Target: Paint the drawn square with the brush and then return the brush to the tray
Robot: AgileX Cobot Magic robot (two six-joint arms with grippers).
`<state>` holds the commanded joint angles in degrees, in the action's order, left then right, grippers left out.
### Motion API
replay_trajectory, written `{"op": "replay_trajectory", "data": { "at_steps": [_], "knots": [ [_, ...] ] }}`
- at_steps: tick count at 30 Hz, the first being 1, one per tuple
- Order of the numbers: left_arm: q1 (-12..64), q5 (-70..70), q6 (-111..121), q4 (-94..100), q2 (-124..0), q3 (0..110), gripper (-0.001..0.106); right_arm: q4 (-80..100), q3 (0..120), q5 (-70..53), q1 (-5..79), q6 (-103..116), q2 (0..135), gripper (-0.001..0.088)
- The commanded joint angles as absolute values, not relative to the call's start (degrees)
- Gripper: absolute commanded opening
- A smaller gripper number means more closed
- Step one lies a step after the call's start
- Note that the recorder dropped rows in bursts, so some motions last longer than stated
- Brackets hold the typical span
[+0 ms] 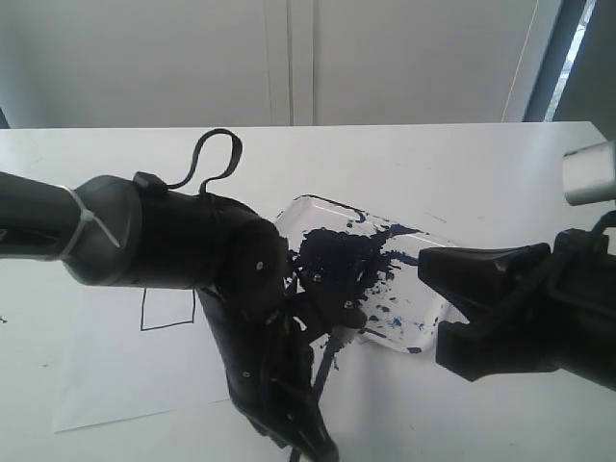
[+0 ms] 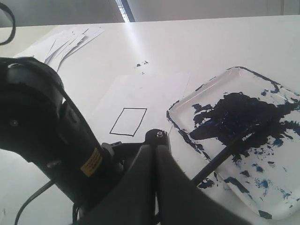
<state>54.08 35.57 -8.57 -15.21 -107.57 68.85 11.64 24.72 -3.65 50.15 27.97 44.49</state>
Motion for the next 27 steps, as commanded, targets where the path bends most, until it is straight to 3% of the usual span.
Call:
{"op": "replay_trajectory", "data": {
  "at_steps": [27],
  "knots": [
    [58.63,33.94,-11.61,-23.28,-113.44,80.08,0.000,16.40,24.72,-9.91,50.15,28.30,33.08,0.0000]
  ]
}}
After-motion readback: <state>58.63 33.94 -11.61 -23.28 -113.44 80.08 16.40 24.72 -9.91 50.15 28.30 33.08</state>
